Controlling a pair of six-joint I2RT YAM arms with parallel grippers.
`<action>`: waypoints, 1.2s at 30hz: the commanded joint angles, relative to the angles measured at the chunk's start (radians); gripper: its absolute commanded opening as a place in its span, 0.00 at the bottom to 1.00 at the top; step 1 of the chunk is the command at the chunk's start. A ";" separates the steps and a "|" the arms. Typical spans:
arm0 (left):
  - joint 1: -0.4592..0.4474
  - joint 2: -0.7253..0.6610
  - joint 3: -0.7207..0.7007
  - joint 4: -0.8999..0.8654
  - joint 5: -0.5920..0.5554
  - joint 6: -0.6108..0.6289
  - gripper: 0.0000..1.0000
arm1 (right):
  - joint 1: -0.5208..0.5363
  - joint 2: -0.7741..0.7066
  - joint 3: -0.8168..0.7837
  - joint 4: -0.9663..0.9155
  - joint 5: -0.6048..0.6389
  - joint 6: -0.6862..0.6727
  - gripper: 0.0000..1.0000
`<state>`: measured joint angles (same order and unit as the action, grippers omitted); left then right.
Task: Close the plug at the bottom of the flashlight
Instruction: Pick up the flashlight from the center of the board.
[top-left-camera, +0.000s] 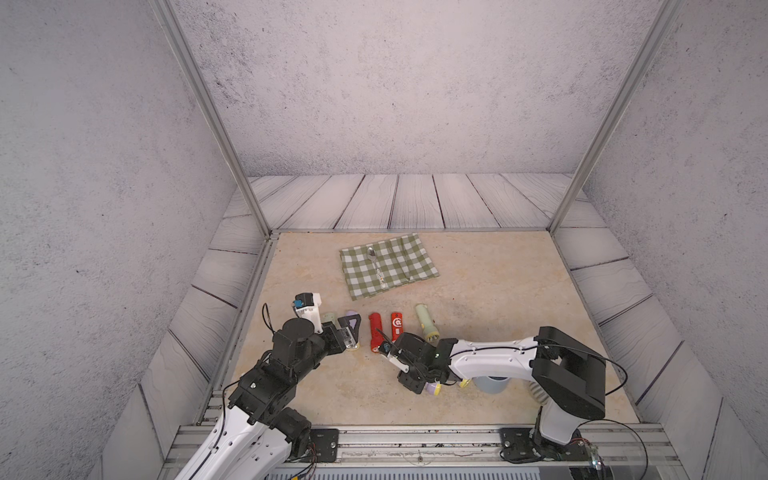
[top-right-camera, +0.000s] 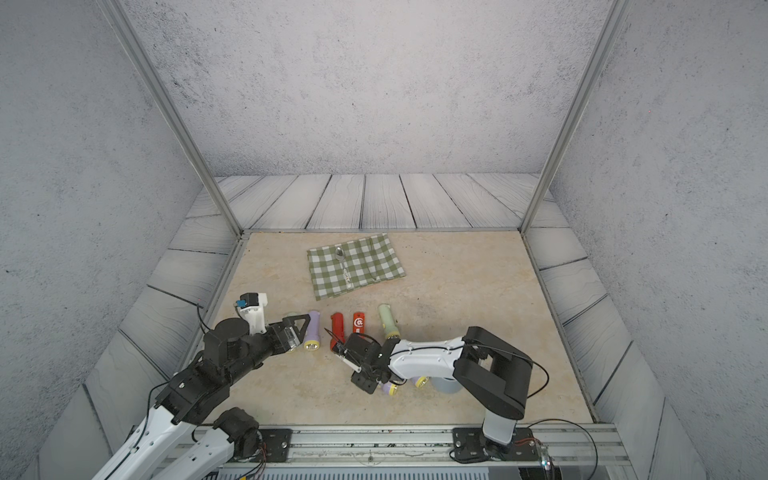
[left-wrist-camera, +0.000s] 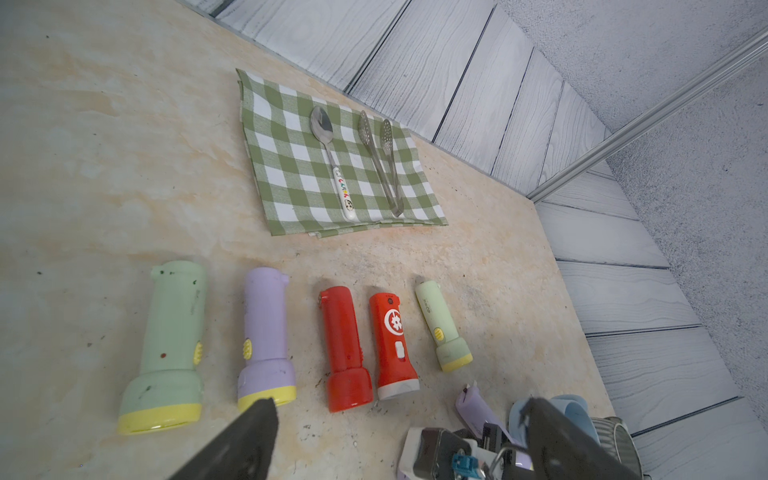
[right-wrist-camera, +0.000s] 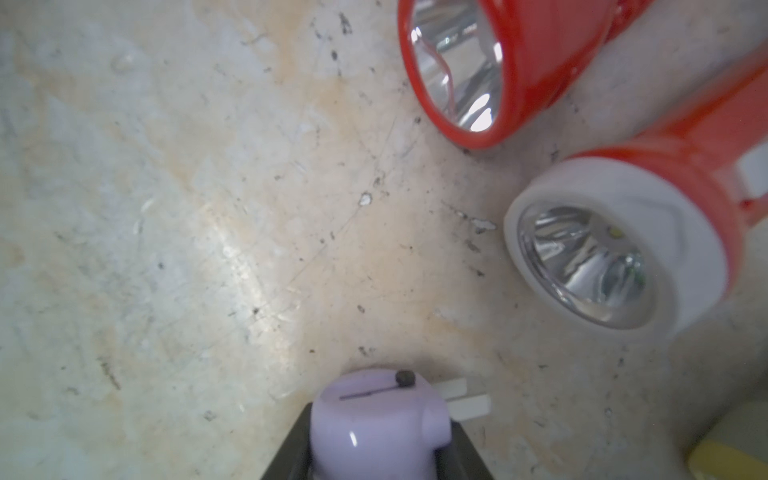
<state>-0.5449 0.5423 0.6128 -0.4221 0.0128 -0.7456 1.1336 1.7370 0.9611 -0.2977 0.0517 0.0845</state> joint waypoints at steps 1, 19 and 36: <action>0.011 -0.004 0.009 0.011 0.006 0.000 0.96 | -0.025 0.013 -0.009 -0.028 -0.042 0.025 0.28; 0.014 -0.123 -0.102 0.182 0.074 0.032 0.98 | -0.204 -0.309 0.086 0.021 -0.131 0.149 0.00; -0.117 0.319 0.002 0.807 0.691 0.077 0.98 | -0.406 -0.611 0.093 0.354 -0.357 0.307 0.00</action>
<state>-0.5999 0.7990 0.5419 0.2379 0.5503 -0.7219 0.7387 1.1526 1.0370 -0.0402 -0.2241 0.3492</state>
